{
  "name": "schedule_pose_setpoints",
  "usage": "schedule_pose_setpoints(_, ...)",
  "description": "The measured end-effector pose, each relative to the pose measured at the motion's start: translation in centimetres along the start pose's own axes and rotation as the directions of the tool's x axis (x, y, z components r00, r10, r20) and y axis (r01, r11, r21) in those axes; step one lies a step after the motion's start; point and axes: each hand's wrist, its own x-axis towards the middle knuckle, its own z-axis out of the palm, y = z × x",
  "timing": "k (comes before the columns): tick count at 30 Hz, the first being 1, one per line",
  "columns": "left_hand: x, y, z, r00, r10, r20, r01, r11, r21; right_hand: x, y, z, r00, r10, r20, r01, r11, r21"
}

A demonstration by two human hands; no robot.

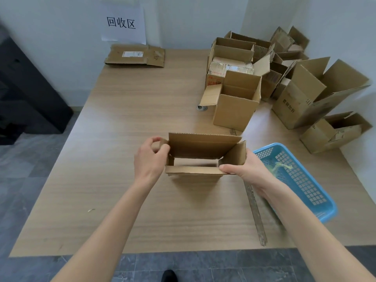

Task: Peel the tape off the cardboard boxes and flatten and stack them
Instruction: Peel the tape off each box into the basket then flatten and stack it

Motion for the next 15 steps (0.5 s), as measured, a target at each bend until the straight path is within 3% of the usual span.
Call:
schedule_pose_setpoints(6, -1.0, -1.7, -0.4, 0.993, 0.117, -0.009, -0.114, 0.952, -0.284, 0.0, 0.8, 0.0, 0.986, -0.162, -0.047, 0.168, 0.975, 0.147)
schedule_pose_setpoints(9, -2.1, -2.2, -0.5, 0.991, 0.132, -0.019, -0.130, 0.923, -0.362, 0.1, 0.8, 1.0, 0.997, -0.042, -0.061, 0.060, 0.936, 0.347)
schedule_pose_setpoints(11, -2.9, -3.5, 0.0, 0.998, 0.058, 0.023, -0.043, 0.908, -0.416, 0.4, 1.9, 2.2, 0.983, 0.100, -0.151, -0.044, 0.939, 0.341)
schedule_pose_setpoints(13, -3.5, -5.7, 0.8, 0.998, 0.006, 0.055, 0.011, 0.949, -0.314, 0.3, 4.1, 3.5, 0.971, 0.120, -0.205, -0.065, 0.965, 0.254)
schedule_pose_setpoints(15, -3.8, -8.9, 1.6, 0.998, 0.023, 0.053, -0.019, 0.996, -0.085, 0.1, 6.2, 4.6, 0.976, 0.134, -0.170, -0.089, 0.965, 0.247)
